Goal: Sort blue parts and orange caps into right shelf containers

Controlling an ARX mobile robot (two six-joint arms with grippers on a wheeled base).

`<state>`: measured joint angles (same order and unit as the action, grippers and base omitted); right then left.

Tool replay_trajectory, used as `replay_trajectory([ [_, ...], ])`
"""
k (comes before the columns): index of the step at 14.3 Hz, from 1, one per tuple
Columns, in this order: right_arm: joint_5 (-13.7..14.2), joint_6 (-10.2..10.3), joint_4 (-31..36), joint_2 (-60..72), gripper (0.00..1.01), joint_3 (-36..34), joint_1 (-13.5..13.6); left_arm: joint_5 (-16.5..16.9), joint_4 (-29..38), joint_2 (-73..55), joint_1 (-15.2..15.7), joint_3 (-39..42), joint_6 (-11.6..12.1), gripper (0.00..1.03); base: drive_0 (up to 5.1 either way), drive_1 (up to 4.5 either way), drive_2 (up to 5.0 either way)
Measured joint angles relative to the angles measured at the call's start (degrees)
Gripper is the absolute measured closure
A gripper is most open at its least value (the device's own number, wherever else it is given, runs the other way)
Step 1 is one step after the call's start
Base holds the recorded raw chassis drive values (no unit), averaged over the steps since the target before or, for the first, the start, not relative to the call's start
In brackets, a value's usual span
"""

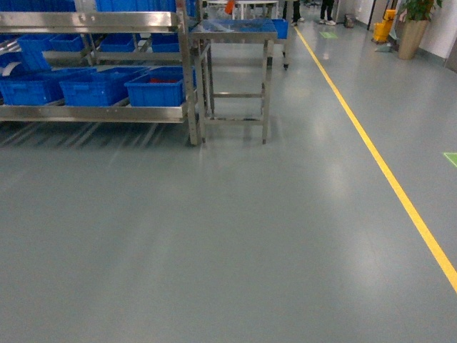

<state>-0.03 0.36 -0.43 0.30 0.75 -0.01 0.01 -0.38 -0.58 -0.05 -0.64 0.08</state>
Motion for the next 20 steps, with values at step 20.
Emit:
replay_trajectory([
  [20, 0.0, 0.0, 0.0, 0.0, 0.58, 0.0, 0.0, 0.1, 0.2, 0.0, 0.0, 0.0, 0.0, 0.61, 0.0, 4.21, -4.2],
])
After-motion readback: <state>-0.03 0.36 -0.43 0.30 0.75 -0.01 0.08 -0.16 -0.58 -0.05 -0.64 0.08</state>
